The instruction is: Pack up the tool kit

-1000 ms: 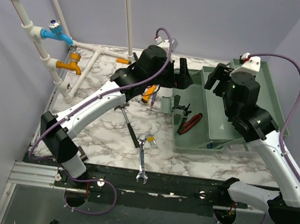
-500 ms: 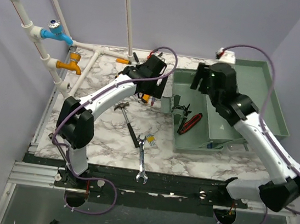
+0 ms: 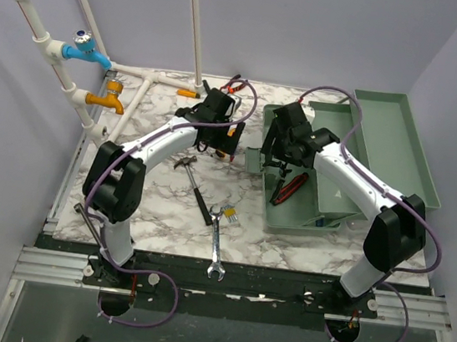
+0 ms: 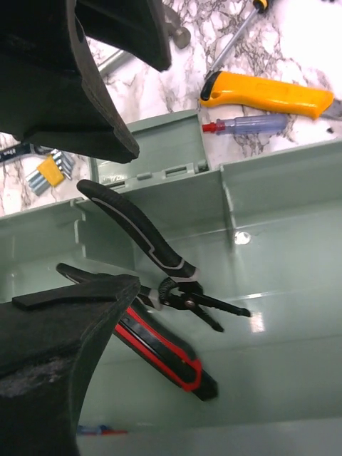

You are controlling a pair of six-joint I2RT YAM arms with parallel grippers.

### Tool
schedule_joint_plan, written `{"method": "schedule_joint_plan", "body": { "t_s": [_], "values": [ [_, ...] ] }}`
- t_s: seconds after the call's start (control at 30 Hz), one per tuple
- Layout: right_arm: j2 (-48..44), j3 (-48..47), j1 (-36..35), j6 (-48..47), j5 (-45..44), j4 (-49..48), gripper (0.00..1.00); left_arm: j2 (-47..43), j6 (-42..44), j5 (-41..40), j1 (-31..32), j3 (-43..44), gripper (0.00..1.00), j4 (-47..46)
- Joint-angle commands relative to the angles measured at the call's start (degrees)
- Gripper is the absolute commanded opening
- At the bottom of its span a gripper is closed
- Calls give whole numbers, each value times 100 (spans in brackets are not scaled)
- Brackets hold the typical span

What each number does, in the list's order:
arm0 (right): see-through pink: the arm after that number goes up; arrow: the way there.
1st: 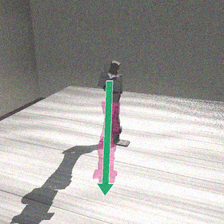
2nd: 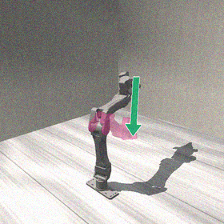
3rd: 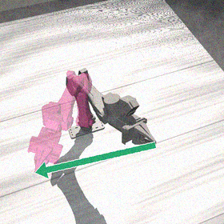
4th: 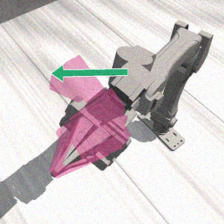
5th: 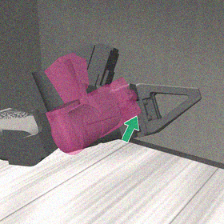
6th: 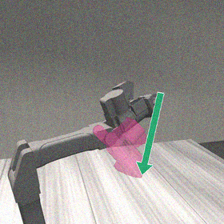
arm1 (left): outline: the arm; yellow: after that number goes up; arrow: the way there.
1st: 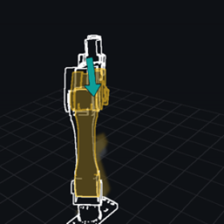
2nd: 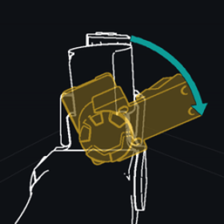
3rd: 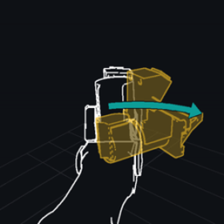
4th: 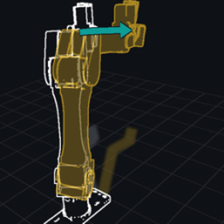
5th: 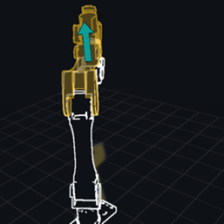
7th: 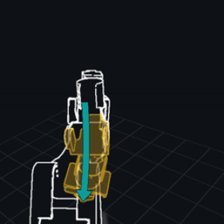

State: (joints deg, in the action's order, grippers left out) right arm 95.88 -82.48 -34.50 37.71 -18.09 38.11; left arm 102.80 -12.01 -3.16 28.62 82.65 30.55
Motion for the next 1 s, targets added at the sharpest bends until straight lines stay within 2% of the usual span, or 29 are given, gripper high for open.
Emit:
{"method": "schedule_joint_plan", "body": {
  "t_s": [0.0,0.1,0.27,0.57,0.7,0.87,0.97],
  "values": [
    [87,-41,-4,857,226,274,69,558,278,475,-6,378,98,-255],
    [61,147,-4,872,496,109,67,932,287,541,-32,662,98,-145],
    [32,308,-4,854,645,232,68,1425,287,768,-50,1097,97,-26],
    [10,595,-4,920,791,25,66,1676,210,759,-155,1419,92,25],
    [72,688,-3,935,789,-15,61,2074,138,576,-232,1745,89,301],
    [28,738,-4,938,640,81,46,2419,117,579,-326,2309,79,778],
    [-161,766,-4,911,493,118,41,2671,134,632,-370,2844,73,1342]
  ]
}}
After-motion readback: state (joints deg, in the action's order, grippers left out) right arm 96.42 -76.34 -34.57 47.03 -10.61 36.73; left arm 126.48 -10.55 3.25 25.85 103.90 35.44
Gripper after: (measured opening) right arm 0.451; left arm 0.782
